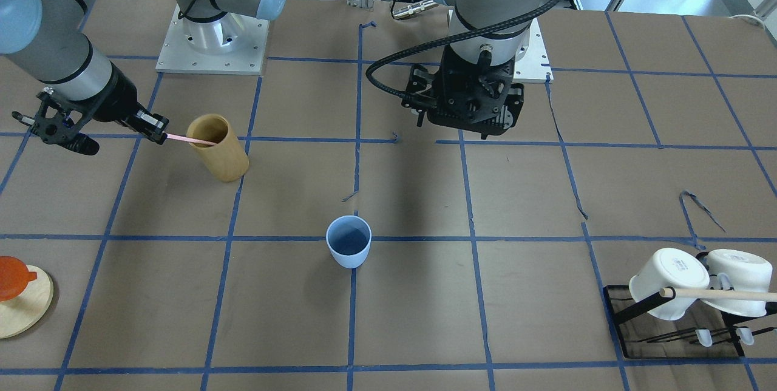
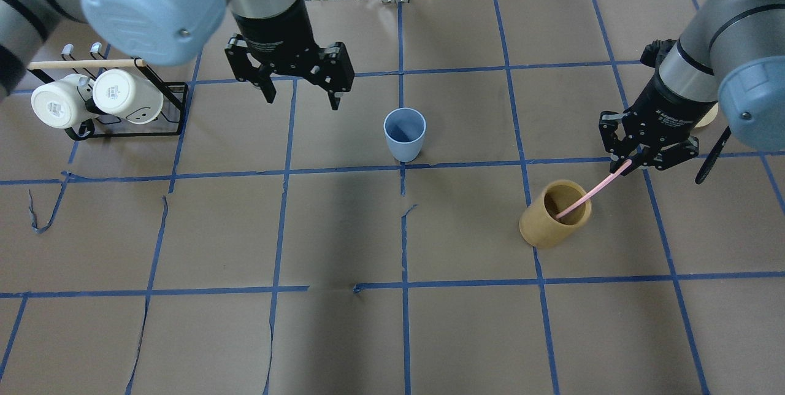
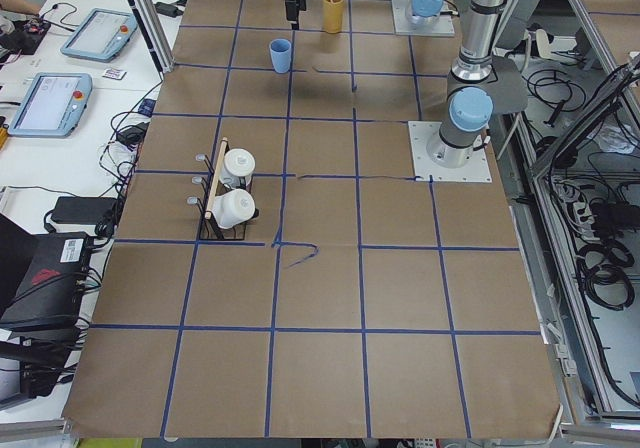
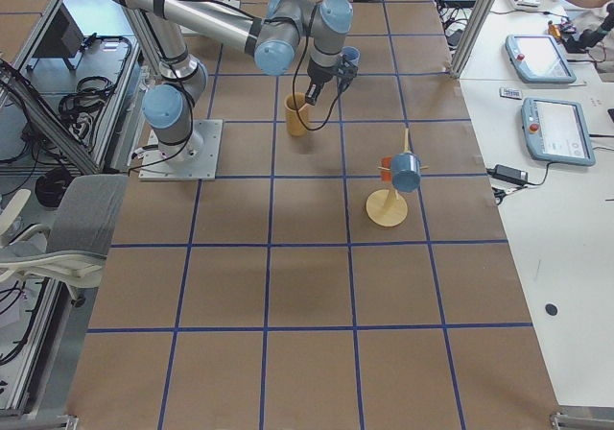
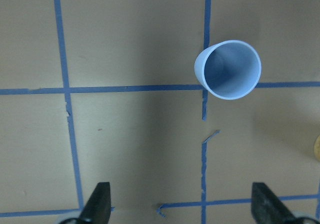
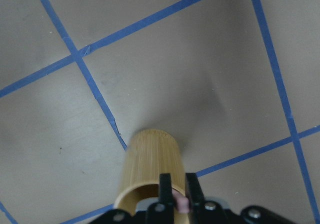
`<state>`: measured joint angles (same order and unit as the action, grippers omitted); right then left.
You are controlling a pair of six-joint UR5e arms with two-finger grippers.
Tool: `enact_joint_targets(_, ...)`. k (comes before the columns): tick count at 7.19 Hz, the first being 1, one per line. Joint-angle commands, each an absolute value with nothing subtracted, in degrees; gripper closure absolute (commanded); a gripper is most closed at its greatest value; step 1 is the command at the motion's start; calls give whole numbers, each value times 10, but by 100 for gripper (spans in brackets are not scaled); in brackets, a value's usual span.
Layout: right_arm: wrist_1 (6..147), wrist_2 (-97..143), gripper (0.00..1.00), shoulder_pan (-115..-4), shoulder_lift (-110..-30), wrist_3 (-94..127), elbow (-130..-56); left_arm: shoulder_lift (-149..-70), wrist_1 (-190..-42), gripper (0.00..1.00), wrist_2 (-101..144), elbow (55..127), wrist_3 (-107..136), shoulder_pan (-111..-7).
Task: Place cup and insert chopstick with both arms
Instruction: 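Release the blue cup and raise left gripper while right gripper grasps pink chopstick, then pull the pink chopstick up out of the bamboo cup with the right gripper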
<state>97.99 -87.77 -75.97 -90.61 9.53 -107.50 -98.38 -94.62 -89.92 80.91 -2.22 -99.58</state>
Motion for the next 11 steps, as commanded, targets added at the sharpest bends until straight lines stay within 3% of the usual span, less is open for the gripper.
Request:
enact_joint_targets(1,998,-876,100,-759,-908,92,-1070,-955,-960,0,-912,807,-42,-944)
enact_joint_targets(11,995,-836,100,-761,-911,81,-1007,-918,-936,0,-918,840,-33,-921)
